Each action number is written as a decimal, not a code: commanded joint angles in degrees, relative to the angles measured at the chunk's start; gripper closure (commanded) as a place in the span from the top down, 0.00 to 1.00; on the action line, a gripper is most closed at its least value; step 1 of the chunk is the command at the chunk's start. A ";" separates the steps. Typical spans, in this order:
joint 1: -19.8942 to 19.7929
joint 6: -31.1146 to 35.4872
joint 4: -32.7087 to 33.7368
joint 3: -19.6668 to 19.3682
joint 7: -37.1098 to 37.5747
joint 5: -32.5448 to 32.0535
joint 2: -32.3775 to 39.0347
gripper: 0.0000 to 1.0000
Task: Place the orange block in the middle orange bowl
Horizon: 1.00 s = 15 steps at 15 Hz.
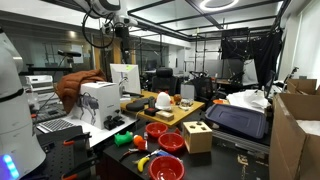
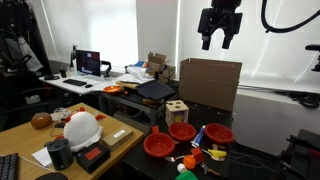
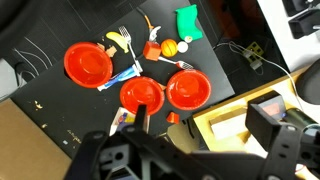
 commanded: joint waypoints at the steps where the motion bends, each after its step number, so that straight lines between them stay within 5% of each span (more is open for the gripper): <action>1: 1.29 -0.16 0.14 -1.16 0.33 -0.42 0.15 1.00; 6: 0.23 -1.22 6.62 -2.21 -1.54 -5.43 7.70 1.00; 15: 1.96 -8.05 22.33 -8.85 -20.03 -11.04 31.97 1.00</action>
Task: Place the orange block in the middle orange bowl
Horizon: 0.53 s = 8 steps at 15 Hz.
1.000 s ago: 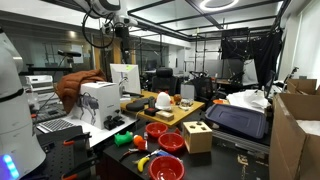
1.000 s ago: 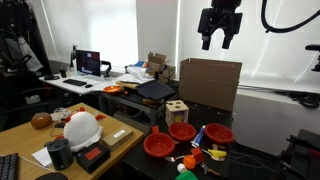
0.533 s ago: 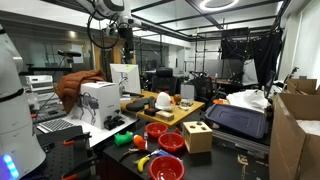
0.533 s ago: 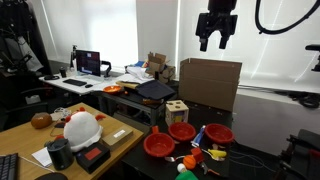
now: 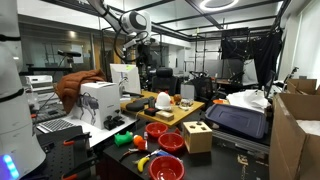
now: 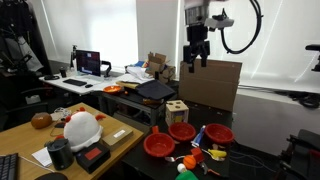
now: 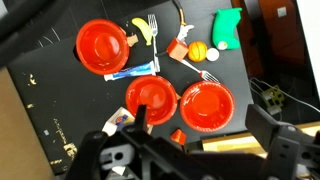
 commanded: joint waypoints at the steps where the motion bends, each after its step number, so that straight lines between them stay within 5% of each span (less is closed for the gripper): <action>1: 1.42 -5.53 8.52 -3.34 -5.99 -2.98 9.89 1.00; 8: 1.07 -10.28 15.93 -5.41 -18.92 -2.63 18.14 1.00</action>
